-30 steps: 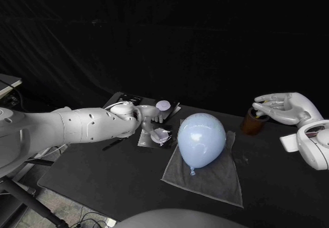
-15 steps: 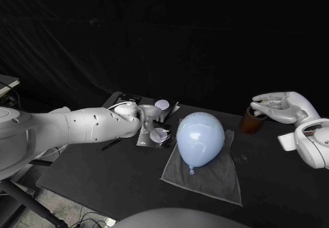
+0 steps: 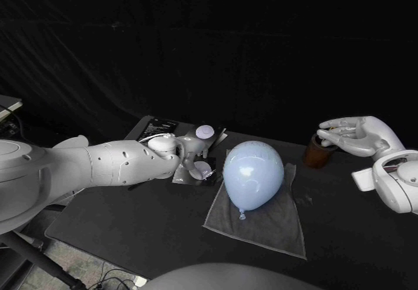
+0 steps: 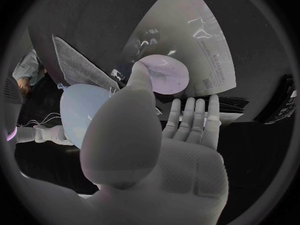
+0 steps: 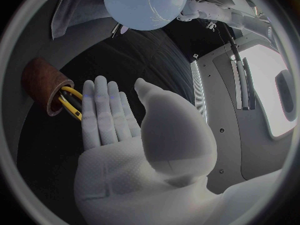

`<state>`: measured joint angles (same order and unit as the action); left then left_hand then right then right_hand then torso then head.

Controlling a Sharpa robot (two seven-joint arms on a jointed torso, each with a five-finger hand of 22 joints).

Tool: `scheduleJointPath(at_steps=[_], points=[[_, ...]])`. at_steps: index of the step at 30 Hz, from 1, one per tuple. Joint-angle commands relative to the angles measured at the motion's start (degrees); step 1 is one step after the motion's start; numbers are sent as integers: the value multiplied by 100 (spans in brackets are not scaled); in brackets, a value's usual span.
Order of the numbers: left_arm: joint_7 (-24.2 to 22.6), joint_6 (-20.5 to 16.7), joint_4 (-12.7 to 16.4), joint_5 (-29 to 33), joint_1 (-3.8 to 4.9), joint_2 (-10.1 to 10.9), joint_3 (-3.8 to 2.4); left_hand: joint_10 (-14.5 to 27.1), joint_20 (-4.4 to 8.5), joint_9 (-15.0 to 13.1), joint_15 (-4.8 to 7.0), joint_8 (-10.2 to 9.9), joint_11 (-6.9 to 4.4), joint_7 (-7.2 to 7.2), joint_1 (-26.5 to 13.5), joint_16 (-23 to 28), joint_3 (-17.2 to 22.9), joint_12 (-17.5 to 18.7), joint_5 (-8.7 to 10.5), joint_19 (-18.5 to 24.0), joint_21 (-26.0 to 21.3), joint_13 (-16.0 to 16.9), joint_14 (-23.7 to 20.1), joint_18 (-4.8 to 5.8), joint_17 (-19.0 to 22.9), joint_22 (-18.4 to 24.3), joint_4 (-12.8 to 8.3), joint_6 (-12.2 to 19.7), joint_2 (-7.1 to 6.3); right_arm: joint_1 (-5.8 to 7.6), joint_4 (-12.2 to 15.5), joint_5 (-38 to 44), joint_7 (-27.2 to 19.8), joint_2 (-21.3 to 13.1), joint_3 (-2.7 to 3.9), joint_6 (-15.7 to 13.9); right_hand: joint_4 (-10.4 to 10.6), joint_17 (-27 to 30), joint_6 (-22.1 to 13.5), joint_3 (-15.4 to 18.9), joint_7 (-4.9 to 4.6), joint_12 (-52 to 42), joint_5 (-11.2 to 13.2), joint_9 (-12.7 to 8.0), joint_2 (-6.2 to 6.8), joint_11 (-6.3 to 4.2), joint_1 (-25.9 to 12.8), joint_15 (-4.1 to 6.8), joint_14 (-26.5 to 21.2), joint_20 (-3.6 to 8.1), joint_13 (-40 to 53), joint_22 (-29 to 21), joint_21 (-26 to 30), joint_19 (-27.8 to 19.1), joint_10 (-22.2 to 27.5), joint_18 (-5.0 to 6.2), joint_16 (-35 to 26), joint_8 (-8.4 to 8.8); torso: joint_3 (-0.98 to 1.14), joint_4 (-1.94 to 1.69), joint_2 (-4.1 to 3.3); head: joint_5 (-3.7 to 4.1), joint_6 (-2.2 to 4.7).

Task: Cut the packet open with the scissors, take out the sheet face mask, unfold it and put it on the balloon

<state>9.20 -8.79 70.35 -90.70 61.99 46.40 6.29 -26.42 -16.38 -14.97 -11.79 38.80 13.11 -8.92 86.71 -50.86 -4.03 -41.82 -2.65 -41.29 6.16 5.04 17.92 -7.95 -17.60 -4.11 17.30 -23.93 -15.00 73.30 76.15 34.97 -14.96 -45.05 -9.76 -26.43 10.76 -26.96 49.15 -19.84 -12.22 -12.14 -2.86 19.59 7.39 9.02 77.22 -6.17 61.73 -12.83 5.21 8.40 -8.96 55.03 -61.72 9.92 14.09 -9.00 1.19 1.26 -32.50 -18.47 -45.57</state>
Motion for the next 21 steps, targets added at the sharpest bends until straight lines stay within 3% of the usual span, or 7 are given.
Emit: scheduleJointPath(at_steps=[1,8,11,12,14,17,21], points=[[135,238,0,-173,-71,14,34,43,-1,21,2,-14,-15,-601,102,-41,140,-38,-34,39,-22,-11,-52,-42,21,1,-15,-23,52,-14,7,51,-1,-3,4,67,6,4,18,18,-105,37,-7,-6,-27,27,39,-35,-4,-42,-3,-9,33,4,-3,56,-28,36,4,-7,12,0,-12],[155,347,39,-192,-90,63,34,-74,8,78,55,9,-56,-571,191,-175,351,-160,-24,22,-23,-27,29,-76,76,-8,-24,-126,190,-33,12,51,-2,-7,4,86,11,4,31,21,-102,37,-6,-5,-34,25,36,-34,-2,-43,-8,-13,36,5,-9,56,-32,33,0,-5,11,5,-20],[135,372,68,-192,-95,89,35,-427,16,100,152,94,-135,-508,284,-317,641,-270,-17,-87,36,-41,379,-143,118,-36,-46,-479,425,-37,15,51,-2,-8,4,92,12,4,39,22,-99,36,-7,-5,-37,23,37,-33,0,-43,-11,-15,38,6,-13,57,-34,30,-1,-1,5,2,-20],[124,375,78,-188,-96,98,35,-715,23,139,250,90,-220,-431,360,-344,780,-286,-6,-166,79,-68,649,-192,166,-54,-57,-737,532,-38,15,51,-2,-8,4,94,12,4,39,22,-99,36,-7,-5,-37,23,37,-33,0,-43,-11,-15,38,6,-13,57,-34,30,-1,-2,3,0,-24],[95,369,96,-172,-98,111,35,-1161,30,309,355,-126,-328,-310,461,-215,967,-77,-14,-295,149,-143,1090,-239,330,-77,-73,-1165,631,-40,15,51,-2,-7,4,98,13,3,47,23,-97,35,-6,-4,-40,21,37,-32,2,-43,-13,-16,39,7,-17,58,-35,28,0,-4,1,1,-25],[54,334,112,-151,-100,125,34,-1457,55,364,427,-206,-395,-207,548,-181,1076,27,-14,-411,216,-143,1373,-254,377,-103,-75,-1457,698,-42,16,51,-3,-4,4,103,15,3,53,25,-94,34,-7,-4,-43,19,37,-31,5,-43,-16,-18,40,9,-22,58,-36,26,1,-3,1,3,-29],[9,276,116,-113,-101,135,34,-2088,119,508,571,-489,-530,-90,627,24,1364,511,-14,-646,352,-160,1931,-249,481,-155,-36,-2029,725,-43,16,51,-3,0,4,107,16,2,60,26,-92,32,-7,-4,-46,16,39,-29,9,-43,-18,-19,41,11,-27,59,-37,24,1,-2,1,11,-36]])
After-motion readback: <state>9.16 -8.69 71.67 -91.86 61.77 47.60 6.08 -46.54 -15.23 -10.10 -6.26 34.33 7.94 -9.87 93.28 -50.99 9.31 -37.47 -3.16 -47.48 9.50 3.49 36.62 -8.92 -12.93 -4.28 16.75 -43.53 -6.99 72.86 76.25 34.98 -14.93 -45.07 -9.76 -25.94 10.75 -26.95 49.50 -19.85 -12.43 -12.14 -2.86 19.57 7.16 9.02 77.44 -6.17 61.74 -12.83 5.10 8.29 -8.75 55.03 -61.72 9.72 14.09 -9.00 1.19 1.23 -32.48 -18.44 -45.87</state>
